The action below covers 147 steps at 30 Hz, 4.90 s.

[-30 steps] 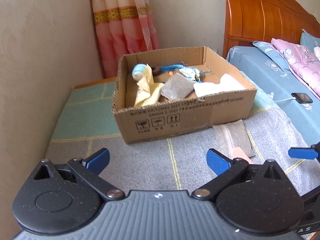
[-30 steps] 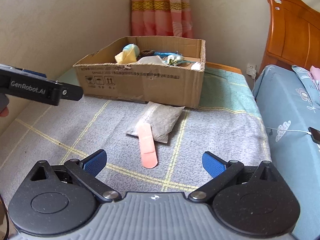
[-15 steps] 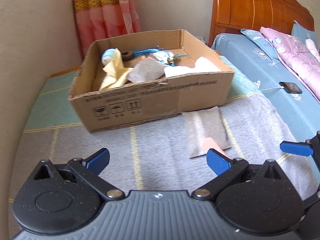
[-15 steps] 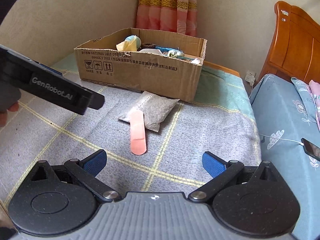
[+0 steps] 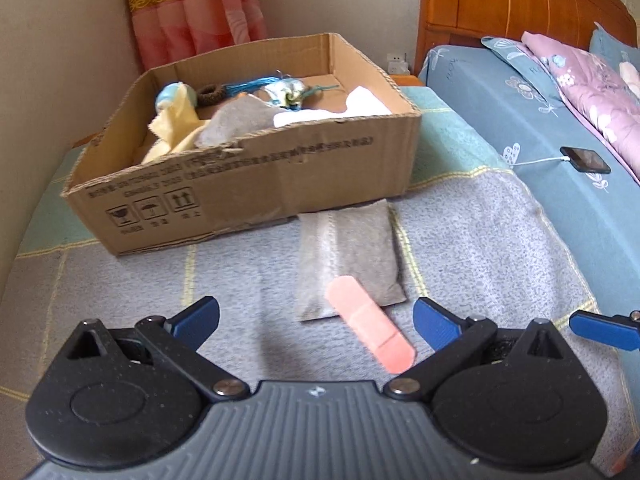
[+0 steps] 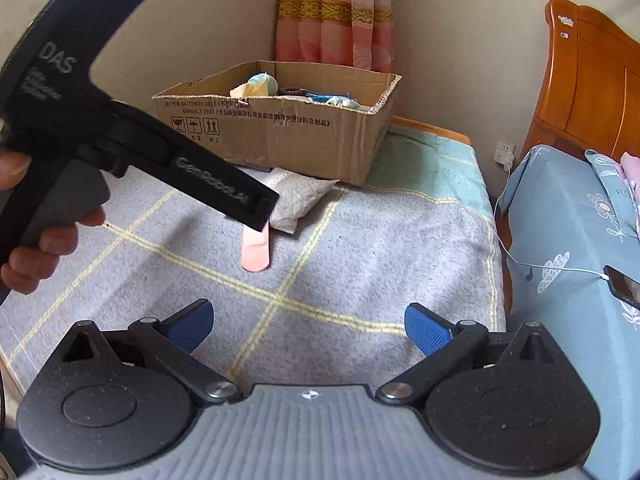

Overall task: Organize soft objects
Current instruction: 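Move both grippers back to the pink strip and grey sachet on the blanket, then close the left gripper on the pink strip, then grasp the grey sachet with the right gripper while the left gripper holds the pink strip, then carry the pink strip and grey sachet over the box and open both grippers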

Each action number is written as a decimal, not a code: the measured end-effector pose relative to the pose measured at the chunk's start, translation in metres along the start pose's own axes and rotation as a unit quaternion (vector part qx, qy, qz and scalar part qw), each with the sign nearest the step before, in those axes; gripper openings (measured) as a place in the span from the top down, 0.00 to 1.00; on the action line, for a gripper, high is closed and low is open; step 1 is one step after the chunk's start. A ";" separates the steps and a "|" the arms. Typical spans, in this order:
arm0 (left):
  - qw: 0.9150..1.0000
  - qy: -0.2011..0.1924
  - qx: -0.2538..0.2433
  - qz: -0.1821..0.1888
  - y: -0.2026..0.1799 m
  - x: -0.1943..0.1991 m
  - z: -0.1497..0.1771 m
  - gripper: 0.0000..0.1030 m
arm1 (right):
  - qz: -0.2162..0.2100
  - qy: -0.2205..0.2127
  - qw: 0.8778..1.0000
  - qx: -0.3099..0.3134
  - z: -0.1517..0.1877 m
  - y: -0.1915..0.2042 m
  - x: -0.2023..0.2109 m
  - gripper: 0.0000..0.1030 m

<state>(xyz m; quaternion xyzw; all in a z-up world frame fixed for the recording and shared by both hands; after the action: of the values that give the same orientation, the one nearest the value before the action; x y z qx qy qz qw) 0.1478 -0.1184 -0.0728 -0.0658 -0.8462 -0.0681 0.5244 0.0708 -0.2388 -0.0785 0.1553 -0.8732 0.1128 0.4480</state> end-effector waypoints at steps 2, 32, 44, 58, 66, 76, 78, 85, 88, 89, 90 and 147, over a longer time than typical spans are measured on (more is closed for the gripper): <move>1.000 0.011 -0.003 -0.008 -0.005 -0.009 -0.002 0.01 | -0.001 0.001 1.000 0.001 0.002 -0.003 0.000 0.00; 0.997 0.030 -0.017 -0.075 0.038 0.004 0.033 0.00 | -0.029 0.005 0.999 0.020 -0.001 0.011 0.000 0.00; 0.999 0.018 -0.038 0.004 0.017 0.010 0.035 0.53 | -0.036 0.003 0.999 0.018 -0.002 0.012 0.000 0.00; 0.999 0.017 -0.035 0.030 0.016 0.009 0.031 0.83 | -0.033 0.005 0.999 0.012 -0.001 0.011 0.000 0.00; 0.999 0.009 -0.038 0.026 0.023 0.016 0.032 0.83 | -0.031 0.007 0.999 0.011 -0.003 0.012 0.000 0.00; 0.999 0.002 -0.046 0.028 0.039 0.024 0.036 0.83 | -0.025 0.019 0.999 0.005 -0.009 0.015 -0.005 0.00; 0.998 0.000 -0.048 0.027 0.045 0.025 0.036 0.83 | -0.024 0.022 0.999 0.004 -0.012 0.016 -0.006 0.00; 0.998 -0.007 -0.049 0.026 0.064 0.031 0.035 0.83 | -0.019 0.040 0.999 -0.014 -0.025 0.016 -0.021 0.00; 0.999 -0.007 -0.039 0.028 0.074 0.030 0.036 0.83 | -0.017 0.046 0.999 -0.018 -0.031 0.017 -0.029 0.00; 0.999 -0.008 -0.035 0.030 0.077 0.029 0.036 0.83 | -0.014 0.048 0.999 -0.021 -0.034 0.019 -0.031 0.00; 0.999 -0.008 -0.029 0.030 0.081 0.028 0.037 0.83 | -0.012 0.049 0.998 -0.023 -0.037 0.019 -0.034 0.00; 0.991 -0.120 -0.060 0.021 0.103 0.057 -0.119 0.80 | 0.015 -0.089 0.996 0.009 -0.143 0.016 0.028 0.65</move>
<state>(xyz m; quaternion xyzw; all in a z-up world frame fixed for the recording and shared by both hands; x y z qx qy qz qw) 0.2465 -0.0369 0.0354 -0.1227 -0.8960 -0.0989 0.4152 0.1564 -0.1807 0.0252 0.1557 -0.9108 0.1130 0.3652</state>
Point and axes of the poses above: each gripper's, at about its wrist camera, not at the fingertips, and x roughly against the way its jaws point, y to its left, z to its underside, the point moved 3 cm from there along -x, roughly the way its jaws point, and after that the axes turned 12 degrees about y, right-handed, at the moved point
